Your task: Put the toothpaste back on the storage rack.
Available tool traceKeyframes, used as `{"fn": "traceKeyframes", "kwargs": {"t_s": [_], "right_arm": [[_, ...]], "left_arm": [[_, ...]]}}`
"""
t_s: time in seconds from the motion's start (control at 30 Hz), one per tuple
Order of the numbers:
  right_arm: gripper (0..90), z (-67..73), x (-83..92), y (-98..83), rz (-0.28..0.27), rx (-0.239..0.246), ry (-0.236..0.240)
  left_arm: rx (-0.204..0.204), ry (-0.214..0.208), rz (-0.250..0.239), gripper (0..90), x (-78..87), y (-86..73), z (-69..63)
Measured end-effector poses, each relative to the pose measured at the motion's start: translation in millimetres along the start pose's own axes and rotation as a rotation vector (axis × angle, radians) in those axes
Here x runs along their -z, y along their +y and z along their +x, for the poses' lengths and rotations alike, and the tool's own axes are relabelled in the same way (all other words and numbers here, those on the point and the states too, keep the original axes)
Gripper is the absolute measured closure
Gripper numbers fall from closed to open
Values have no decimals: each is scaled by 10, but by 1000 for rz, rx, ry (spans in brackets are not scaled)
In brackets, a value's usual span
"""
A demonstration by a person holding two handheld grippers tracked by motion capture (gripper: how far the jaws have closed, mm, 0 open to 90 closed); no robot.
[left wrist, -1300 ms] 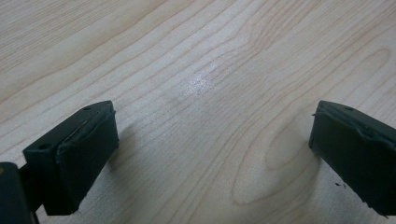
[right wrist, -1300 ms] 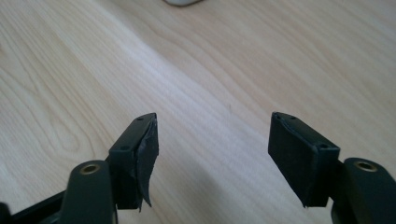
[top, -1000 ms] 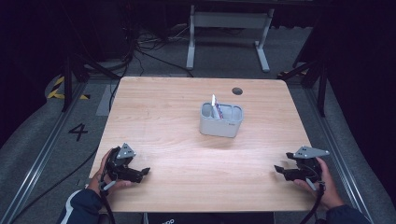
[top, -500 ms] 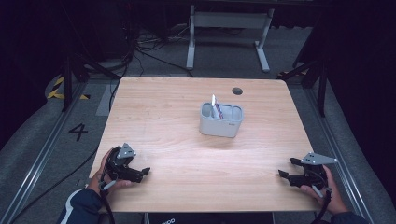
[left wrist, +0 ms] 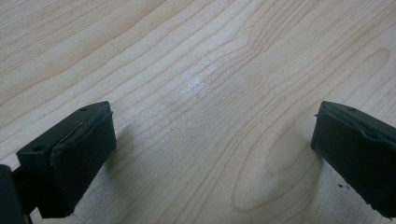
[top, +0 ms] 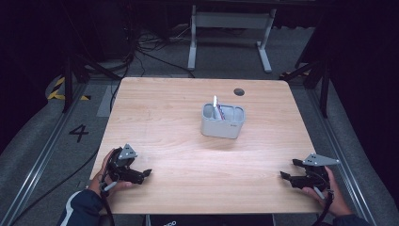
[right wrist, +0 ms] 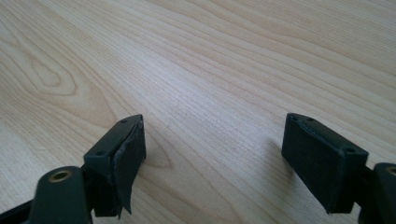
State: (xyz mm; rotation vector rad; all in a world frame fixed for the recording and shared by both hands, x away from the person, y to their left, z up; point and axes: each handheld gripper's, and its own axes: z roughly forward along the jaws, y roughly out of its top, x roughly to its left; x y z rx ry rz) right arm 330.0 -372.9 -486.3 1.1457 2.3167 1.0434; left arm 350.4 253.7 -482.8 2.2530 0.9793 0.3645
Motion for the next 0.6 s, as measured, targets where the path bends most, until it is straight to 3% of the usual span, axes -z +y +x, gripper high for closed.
{"fn": "traceKeyframes", "kwargs": {"t_s": [0.6], "right_arm": [[223,0,0,0,0,0,0]], "left_arm": [[2,-8,3,3,-2,1,1]]}}
